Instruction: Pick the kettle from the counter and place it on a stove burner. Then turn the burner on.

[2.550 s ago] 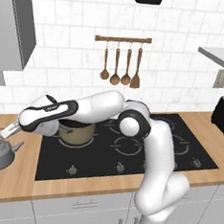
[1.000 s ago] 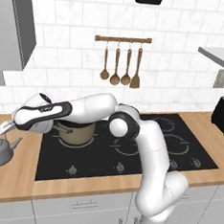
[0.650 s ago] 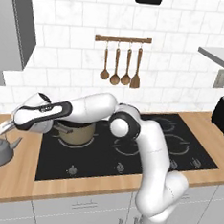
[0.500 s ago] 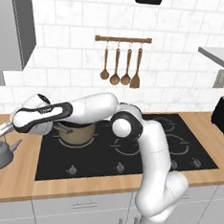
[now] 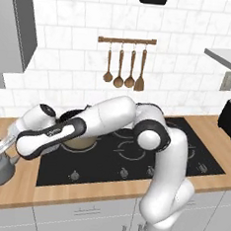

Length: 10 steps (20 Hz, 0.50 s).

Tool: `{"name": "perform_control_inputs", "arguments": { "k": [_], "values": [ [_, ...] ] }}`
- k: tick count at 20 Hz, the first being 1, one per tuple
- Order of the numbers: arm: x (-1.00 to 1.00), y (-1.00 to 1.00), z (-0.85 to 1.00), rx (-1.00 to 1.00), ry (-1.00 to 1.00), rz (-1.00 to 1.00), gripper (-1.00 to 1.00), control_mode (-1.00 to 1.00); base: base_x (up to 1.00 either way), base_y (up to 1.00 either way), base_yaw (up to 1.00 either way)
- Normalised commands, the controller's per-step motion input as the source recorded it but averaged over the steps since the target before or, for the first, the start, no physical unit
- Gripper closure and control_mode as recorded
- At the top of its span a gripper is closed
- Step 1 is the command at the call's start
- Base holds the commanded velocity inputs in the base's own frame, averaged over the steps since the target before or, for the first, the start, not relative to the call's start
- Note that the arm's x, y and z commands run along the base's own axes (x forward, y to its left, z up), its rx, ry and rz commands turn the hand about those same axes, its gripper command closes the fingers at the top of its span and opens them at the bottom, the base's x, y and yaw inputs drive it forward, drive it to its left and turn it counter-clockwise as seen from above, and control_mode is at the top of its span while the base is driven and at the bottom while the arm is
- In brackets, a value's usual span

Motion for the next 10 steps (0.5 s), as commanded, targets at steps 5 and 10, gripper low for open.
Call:
{"name": "perform_control_inputs", "arguments": {
  "k": [5,10],
  "values": [
    [-0.52,-0.73,0.51,0.01,-0.17,-0.01,1.00,-1.00,0.00,0.00,0.00],
    [-0.19,-0.97,0.58,0.06,-0.11,-0.05,1.00,-1.00,0.00,0.00,0.00]
  ]
}}
